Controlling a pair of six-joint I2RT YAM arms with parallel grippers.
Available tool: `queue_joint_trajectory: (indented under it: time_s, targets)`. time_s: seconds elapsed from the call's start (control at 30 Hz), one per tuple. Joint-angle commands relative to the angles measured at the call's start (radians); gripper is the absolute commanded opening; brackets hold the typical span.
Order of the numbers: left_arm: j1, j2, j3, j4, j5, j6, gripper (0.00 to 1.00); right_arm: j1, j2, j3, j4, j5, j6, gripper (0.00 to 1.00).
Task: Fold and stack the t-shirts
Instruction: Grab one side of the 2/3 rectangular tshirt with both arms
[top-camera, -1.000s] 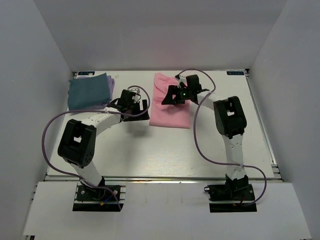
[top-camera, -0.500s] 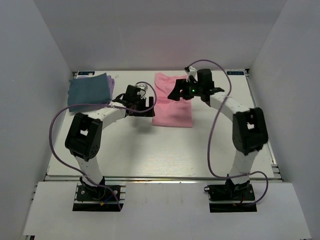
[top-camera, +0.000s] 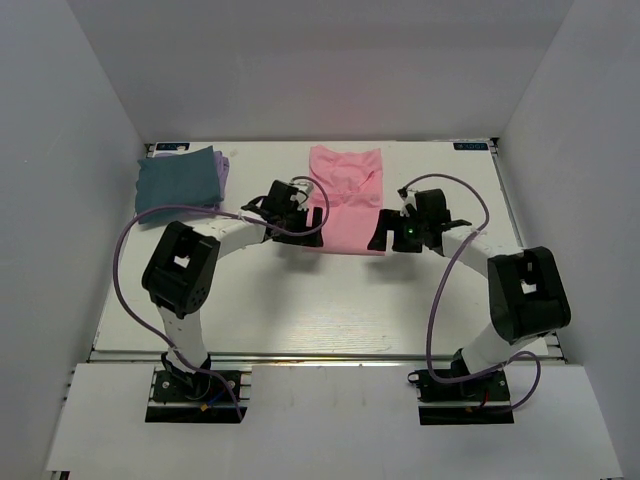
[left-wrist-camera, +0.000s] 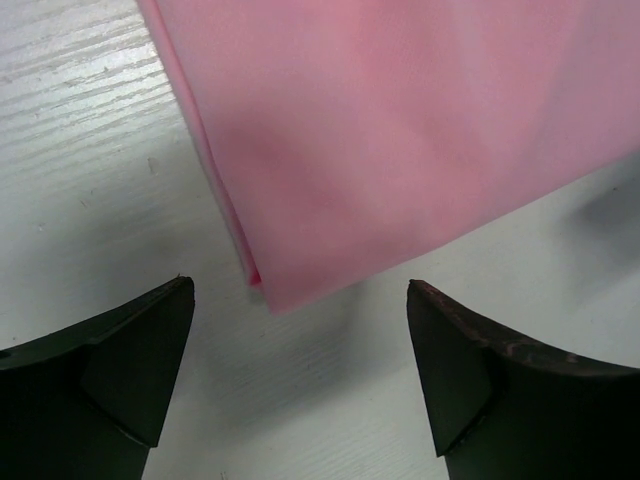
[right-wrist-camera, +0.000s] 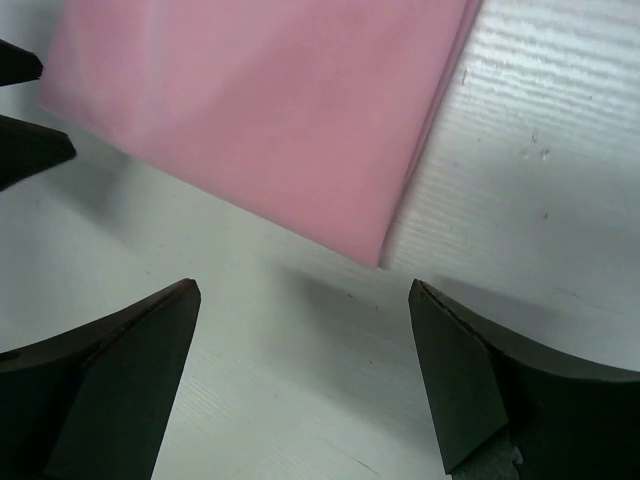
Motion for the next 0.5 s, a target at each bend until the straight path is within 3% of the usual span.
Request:
queue_joint_trajectory:
  time_s: [0.0, 0.17, 0.33, 0.4, 0.47]
  targets:
    - [0.004, -0.003, -0.019, 0.035, 0.012, 0.011, 0.93, -0.01, 0.029, 0.001, 0.027, -0.006, 0.01, 0.91]
    - [0.004, 0.032, -0.019, 0.025, -0.006, 0.002, 0.79, -0.013, 0.108, -0.008, 0.061, -0.009, 0.042, 0.89]
    - [0.004, 0.07, -0.01, 0.047, 0.03, -0.016, 0.58, -0.014, 0.151, -0.022, 0.113, -0.035, 0.05, 0.74]
    - [0.004, 0.07, -0.02, 0.064, 0.039, -0.025, 0.46, -0.019, 0.171, -0.026, 0.133, -0.046, 0.056, 0.63]
    - [0.004, 0.07, -0.02, 0.064, 0.049, -0.025, 0.39, -0.024, 0.178, -0.023, 0.142, -0.088, 0.065, 0.35]
